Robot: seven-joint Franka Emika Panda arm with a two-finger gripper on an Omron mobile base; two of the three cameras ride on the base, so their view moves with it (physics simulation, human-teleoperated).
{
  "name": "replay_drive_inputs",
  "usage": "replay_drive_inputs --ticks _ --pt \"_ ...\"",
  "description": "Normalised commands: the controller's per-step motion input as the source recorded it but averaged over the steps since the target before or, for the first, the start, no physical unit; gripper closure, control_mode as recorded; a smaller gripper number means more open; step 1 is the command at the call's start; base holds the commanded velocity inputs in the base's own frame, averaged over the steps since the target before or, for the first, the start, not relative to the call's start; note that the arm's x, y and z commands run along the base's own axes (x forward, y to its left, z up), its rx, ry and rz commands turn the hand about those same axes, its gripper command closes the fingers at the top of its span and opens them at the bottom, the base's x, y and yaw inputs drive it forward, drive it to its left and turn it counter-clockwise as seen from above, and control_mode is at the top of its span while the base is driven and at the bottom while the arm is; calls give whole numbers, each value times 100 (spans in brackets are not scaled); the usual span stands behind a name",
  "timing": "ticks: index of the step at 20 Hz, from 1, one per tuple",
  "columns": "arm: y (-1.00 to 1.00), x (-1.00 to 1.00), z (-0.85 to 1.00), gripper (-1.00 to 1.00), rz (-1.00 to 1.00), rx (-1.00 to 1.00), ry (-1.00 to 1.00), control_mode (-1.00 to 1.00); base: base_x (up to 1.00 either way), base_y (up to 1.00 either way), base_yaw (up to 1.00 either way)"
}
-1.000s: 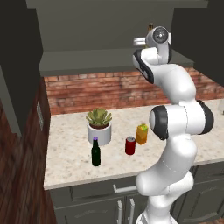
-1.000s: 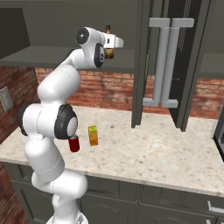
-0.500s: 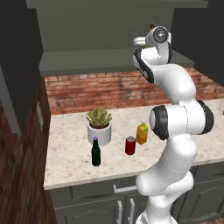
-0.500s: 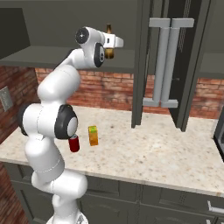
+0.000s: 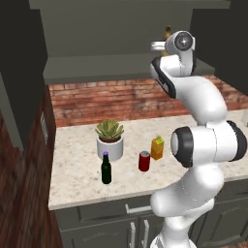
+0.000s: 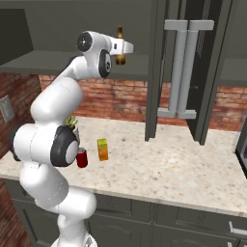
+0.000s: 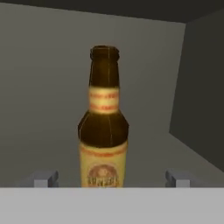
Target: Sort all alcoholic drinks to one cabinet, and non-alcoholic drinks to the other.
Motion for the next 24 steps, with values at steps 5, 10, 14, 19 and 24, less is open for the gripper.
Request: replay_drive_inputs --ticks 5,10,14,19,24 --pt "27 -100 -1 -100 -3 0 0 -100 0 0 0" --pt "38 -100 -10 -100 2 0 0 -100 0 0 0" --pt "46 -100 -19 -100 21 -1 0 -100 0 0 0" --pt "54 -100 -34 -100 36 -8 1 -100 0 0 0" --pt "46 -100 -49 -100 49 -12 5 -100 0 0 0"
